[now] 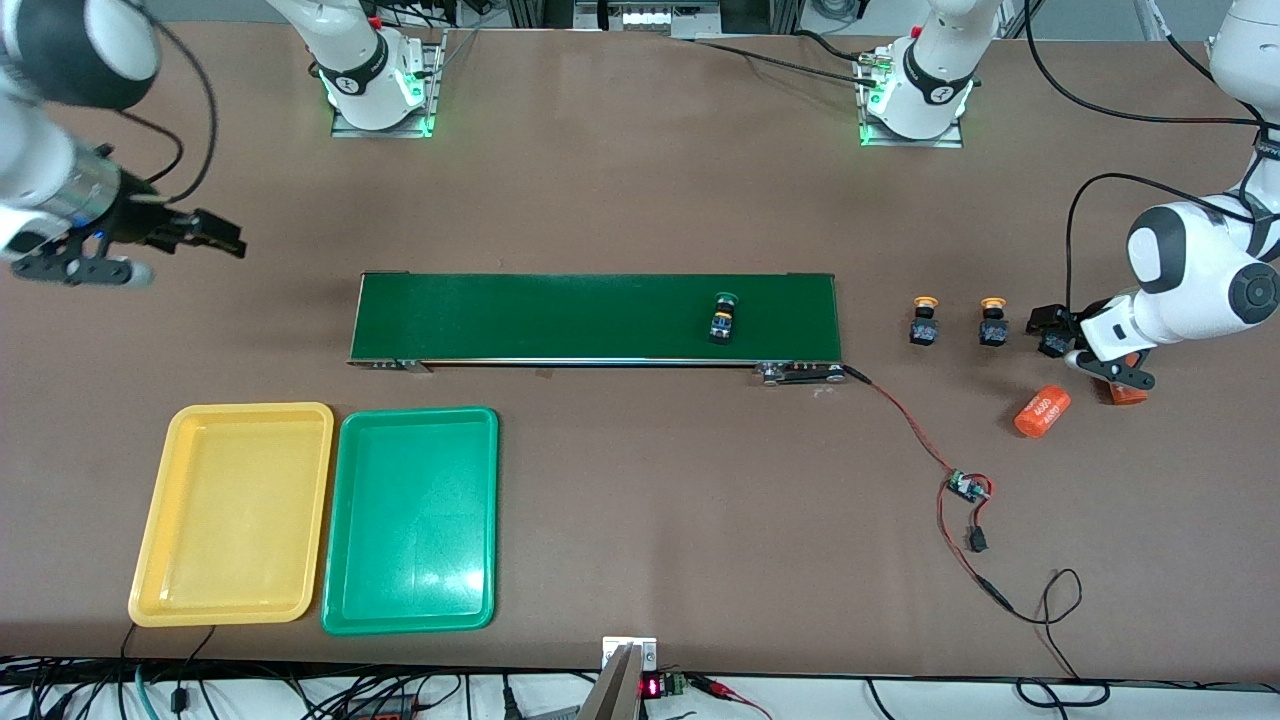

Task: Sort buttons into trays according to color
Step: 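Grasp another button with the left gripper and carry it to the belt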

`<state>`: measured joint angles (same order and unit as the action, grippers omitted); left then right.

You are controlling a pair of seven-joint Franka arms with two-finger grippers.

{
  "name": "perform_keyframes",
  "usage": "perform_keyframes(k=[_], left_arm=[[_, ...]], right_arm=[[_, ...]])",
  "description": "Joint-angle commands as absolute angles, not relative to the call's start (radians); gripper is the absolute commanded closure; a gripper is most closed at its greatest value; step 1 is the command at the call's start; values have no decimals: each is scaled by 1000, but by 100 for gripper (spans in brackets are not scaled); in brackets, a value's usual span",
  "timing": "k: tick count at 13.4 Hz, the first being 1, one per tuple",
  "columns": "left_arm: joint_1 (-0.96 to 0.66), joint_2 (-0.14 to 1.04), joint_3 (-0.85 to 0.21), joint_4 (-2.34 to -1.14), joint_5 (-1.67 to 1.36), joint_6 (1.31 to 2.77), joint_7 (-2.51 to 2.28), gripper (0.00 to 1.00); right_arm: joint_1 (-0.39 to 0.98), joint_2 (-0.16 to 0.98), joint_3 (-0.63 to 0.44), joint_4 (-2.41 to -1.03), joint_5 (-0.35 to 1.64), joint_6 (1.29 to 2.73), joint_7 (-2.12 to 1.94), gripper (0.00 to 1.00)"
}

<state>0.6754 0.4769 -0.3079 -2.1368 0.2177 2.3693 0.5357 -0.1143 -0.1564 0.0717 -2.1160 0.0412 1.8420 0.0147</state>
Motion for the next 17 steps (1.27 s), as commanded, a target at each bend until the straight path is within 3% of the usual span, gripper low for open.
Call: perform_keyframes(k=[1, 6, 7, 11, 15, 17], left_arm=[[675, 491, -305, -2126, 247, 2393, 598, 30], [676, 483, -305, -2125, 318, 2421, 644, 86], [676, 465, -305, -2125, 319, 2419, 666, 91], [670, 339, -327, -2126, 307, 2366, 670, 96], [654, 262, -452, -2125, 211, 2309, 566, 100], [545, 255, -477, -2125, 166, 2290, 374, 100]], right_arm=[[-112, -290, 78, -2290, 63, 1917, 41, 0], [18, -273, 83, -2284, 61, 1919, 207, 0], [46, -259, 83, -2278, 63, 1931, 245, 0], [164, -212, 83, -2275, 60, 1983, 272, 0], [230, -176, 83, -2261, 60, 2023, 316, 0], [235, -176, 83, -2261, 60, 2017, 327, 0]])
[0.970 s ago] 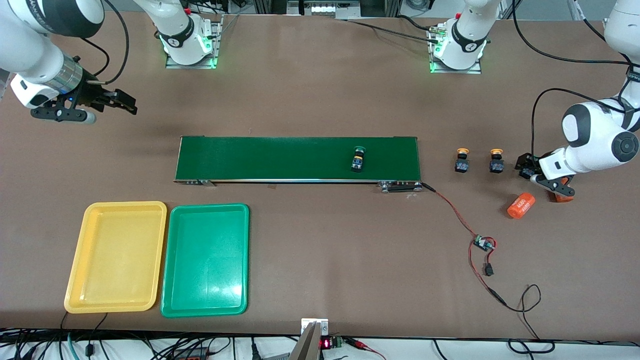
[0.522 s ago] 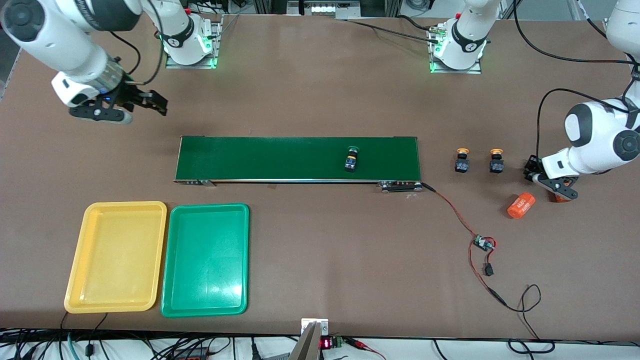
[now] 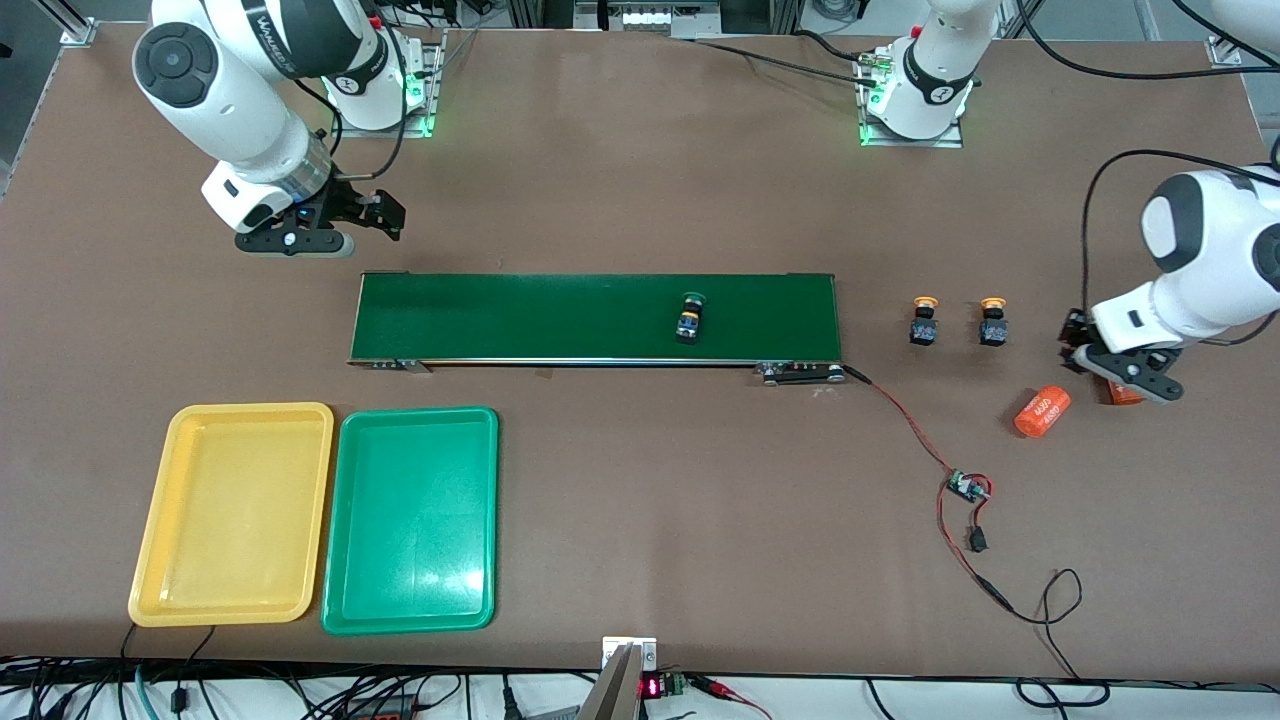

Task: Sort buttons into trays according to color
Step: 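Grasp another button with the left gripper and carry it to the belt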

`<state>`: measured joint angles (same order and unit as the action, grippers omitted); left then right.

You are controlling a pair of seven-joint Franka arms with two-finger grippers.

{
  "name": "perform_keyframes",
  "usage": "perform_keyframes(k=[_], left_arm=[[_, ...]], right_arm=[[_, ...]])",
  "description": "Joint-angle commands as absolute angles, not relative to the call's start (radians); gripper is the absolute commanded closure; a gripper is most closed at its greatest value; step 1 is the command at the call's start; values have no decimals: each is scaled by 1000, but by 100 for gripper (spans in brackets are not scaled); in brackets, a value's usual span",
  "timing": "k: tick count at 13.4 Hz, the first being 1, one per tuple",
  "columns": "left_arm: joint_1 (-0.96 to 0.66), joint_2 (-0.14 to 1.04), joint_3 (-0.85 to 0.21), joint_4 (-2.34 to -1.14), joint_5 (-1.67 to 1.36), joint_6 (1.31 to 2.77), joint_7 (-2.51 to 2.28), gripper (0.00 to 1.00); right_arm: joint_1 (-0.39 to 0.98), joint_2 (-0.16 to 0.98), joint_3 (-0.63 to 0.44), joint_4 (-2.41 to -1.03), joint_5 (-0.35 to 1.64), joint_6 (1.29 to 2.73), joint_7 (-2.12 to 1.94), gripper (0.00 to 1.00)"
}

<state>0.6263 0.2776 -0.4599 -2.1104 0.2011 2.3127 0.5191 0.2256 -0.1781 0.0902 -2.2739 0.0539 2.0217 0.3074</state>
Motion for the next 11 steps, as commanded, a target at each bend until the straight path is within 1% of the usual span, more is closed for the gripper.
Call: perform_keyframes(k=[1, 3, 7, 11], left_arm=[[507, 247, -504, -2126, 166, 2290, 251, 100], [444, 255, -561, -2126, 164, 2290, 55, 100], [228, 291, -561, -2092, 59, 2301, -249, 100], [126, 331, -558, -2089, 46, 2304, -423, 100]], right_arm=[[235, -176, 81, -2260, 60, 2011, 330, 0], [230, -175, 80, -2260, 60, 2002, 331, 0], [233, -175, 80, -2255, 55, 2006, 331, 0], [230, -175, 78, -2240, 55, 1996, 327, 0]])
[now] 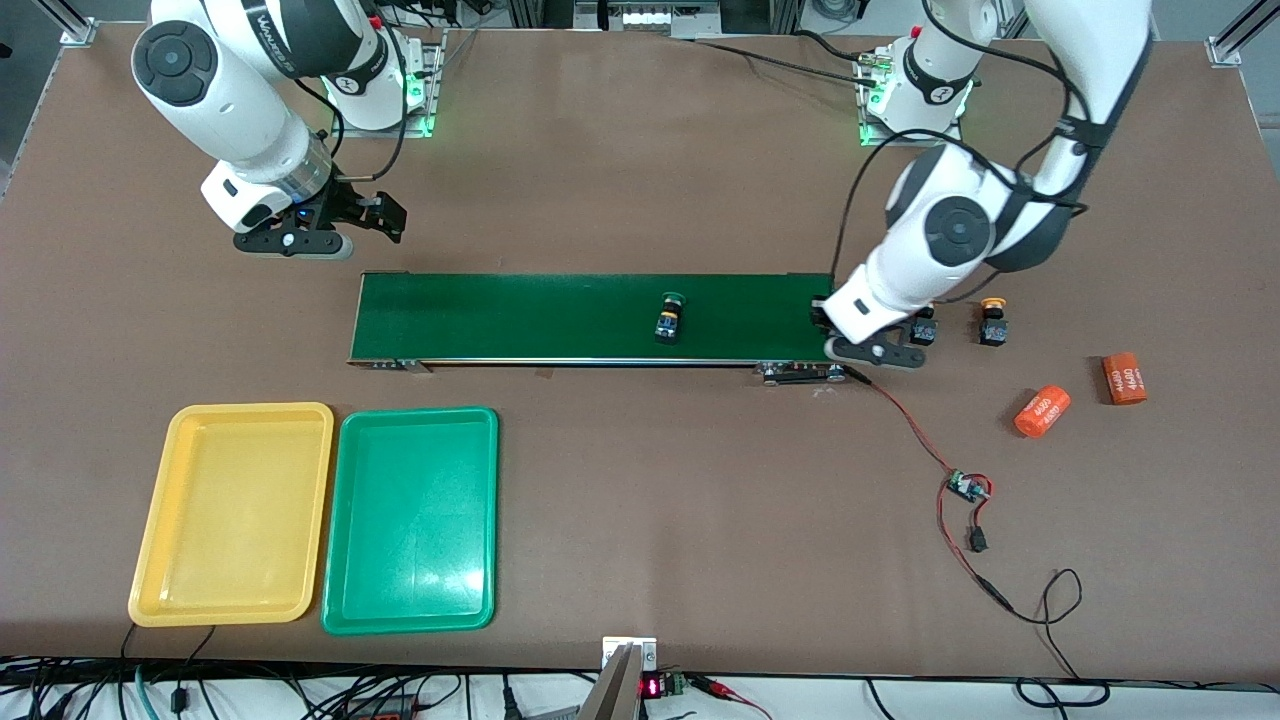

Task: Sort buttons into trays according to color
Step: 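Place the button on the belt while the right gripper reaches the belt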

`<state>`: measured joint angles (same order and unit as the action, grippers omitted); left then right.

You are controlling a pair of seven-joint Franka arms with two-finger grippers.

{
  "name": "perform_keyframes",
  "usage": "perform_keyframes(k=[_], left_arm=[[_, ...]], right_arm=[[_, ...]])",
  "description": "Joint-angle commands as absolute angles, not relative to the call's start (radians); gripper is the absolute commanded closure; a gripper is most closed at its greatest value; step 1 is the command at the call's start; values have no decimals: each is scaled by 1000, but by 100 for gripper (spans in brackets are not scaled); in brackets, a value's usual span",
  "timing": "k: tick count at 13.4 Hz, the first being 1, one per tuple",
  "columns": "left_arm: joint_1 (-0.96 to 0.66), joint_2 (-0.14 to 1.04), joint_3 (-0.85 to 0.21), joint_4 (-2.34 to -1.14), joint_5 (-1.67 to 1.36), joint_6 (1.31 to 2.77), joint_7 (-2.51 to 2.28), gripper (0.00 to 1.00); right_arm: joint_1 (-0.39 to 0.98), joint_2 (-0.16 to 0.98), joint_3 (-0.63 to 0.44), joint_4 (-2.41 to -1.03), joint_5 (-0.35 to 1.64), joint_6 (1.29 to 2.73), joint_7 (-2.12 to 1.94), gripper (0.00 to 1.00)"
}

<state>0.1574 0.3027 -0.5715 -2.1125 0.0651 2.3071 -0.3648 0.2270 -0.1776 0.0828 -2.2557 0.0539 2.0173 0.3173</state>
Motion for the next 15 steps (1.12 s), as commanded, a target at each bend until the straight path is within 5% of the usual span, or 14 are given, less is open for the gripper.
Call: perform_keyframes(k=[1, 3, 5, 8, 9, 15], left_arm=[[103, 333, -558, -2092, 46, 2304, -451, 100], [95, 341, -558, -2094, 46, 2304, -457, 99], [72, 362, -558, -2095, 46, 2331, -466, 87], [60, 379, -557, -2098, 49, 2376, -489, 40], [61, 376, -557, -2098, 52, 2372, -474, 0], [133, 218, -557, -2103, 57, 2218, -459, 0]], right_arm=[[232, -170, 78, -2238, 54, 1997, 328, 0], [236, -153, 80, -2238, 52, 2009, 327, 0], [239, -146, 81, -2238, 48, 2023, 327, 0], [236, -143, 81, -2223, 48, 2020, 313, 0], [236, -141, 81, -2221, 48, 2020, 314, 0], [233, -143, 80, -2218, 49, 2016, 313, 0]])
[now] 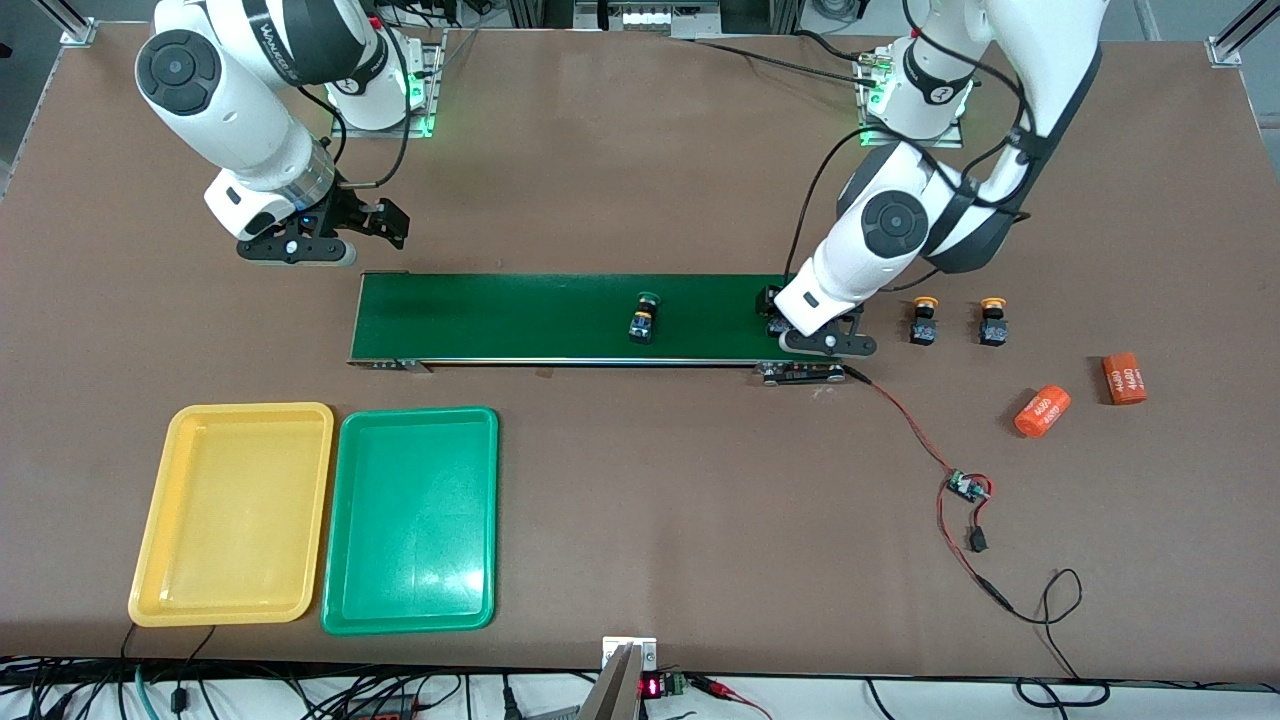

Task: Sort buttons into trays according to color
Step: 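Place the button on the belt while the right gripper reaches the belt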

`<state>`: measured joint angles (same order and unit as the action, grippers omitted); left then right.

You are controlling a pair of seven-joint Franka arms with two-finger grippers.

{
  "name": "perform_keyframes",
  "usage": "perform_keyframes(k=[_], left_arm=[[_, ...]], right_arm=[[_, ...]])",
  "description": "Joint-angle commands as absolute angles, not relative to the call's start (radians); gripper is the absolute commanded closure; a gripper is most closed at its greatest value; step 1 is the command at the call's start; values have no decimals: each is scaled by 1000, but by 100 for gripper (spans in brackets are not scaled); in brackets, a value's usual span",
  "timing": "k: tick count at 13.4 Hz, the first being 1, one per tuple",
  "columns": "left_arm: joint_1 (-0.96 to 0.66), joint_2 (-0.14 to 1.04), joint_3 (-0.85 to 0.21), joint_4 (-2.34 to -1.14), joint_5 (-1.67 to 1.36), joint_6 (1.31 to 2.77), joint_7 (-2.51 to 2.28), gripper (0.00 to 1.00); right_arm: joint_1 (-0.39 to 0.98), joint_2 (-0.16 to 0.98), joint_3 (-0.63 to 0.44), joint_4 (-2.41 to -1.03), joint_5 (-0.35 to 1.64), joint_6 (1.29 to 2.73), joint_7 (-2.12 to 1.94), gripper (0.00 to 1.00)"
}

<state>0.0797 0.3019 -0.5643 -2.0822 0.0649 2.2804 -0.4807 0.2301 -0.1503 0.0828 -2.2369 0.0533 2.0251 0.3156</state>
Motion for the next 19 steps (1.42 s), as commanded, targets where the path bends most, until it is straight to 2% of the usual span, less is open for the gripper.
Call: perform_keyframes(k=[1, 6, 8, 10, 15, 19], left_arm=[[187, 218, -557, -2105, 57, 2218, -431, 0], [359, 265, -525, -2126, 61, 2220, -190, 0], [402, 291, -505, -2126, 61, 2226, -126, 0], [463, 340, -503, -2126, 96, 2247, -81, 0], [472, 373, -503, -2166, 115, 2285, -80, 0], [472, 396, -503, -2241, 115, 2379, -91, 0]], right_arm=[[235, -141, 81, -2218, 49, 2016, 313, 0], [241, -115, 83, -2197, 61, 2029, 331, 0], [282, -60, 83, -2129, 61, 2016, 348, 0], [334, 0, 83, -2114, 60, 2061, 409, 0], [452, 138, 81, -2097, 58, 2226, 554, 0], [497, 181, 81, -2045, 58, 2230, 652, 0]])
